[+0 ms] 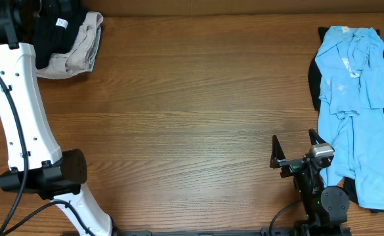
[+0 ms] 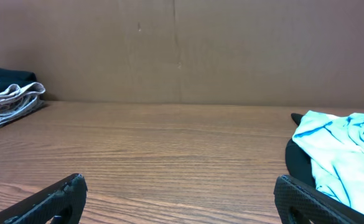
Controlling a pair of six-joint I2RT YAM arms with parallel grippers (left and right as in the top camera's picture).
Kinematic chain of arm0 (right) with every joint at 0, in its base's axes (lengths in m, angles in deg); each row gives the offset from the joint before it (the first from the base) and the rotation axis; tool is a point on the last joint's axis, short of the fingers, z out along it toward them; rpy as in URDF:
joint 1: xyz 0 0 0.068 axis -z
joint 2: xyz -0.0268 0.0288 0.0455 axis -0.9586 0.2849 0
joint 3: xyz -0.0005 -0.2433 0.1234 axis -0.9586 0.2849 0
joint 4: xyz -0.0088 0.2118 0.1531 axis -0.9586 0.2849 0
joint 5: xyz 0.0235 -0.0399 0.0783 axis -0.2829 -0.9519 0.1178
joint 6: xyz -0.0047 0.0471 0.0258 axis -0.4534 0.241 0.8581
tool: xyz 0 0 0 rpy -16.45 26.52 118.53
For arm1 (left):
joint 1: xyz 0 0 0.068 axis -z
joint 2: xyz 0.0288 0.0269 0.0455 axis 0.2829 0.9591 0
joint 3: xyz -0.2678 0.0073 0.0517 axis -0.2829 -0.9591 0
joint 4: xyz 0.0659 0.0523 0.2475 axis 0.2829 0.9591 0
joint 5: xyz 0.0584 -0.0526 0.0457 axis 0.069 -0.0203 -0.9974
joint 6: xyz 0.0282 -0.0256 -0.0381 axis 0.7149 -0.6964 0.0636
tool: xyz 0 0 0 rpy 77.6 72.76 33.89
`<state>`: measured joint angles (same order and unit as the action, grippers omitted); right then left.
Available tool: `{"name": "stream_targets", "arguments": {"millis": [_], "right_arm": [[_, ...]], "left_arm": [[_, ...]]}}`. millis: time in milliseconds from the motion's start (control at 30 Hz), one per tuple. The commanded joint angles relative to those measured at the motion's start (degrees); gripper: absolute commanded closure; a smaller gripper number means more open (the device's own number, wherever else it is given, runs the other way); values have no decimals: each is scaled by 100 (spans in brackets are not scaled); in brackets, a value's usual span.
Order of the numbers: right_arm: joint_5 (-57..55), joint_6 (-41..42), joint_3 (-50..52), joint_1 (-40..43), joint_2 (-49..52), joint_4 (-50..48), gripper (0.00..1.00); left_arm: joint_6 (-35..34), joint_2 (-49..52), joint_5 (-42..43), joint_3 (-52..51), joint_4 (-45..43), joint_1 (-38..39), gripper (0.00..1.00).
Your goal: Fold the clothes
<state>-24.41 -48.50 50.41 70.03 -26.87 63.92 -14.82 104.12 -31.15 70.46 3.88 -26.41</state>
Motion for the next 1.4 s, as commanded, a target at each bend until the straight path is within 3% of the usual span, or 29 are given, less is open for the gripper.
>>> {"name": "stream_targets", "arguments": {"millis": [0, 533, 900, 1100, 1233, 1367], "right_arm": [[28, -20, 61, -26, -50, -26, 0], [28, -20, 61, -26, -50, -26, 0], [28, -20, 61, -26, -50, -26, 0], [28, -20, 61, -26, -50, -26, 0], [28, -20, 61, -26, -50, -26, 0], [28, -20, 61, -26, -50, -26, 0]], "left_arm": [[-55, 15, 26, -22, -13, 26, 0], [-55, -83, 26, -245, 125, 302, 0], [-55, -2312, 26, -3630, 131, 1486, 0], [306, -3438, -356, -4607, 205, 2175, 0], [68, -4063, -114, -5390, -1071, 2039, 0], [-63, -4975, 520, -6948, -3198, 1808, 0]]}}
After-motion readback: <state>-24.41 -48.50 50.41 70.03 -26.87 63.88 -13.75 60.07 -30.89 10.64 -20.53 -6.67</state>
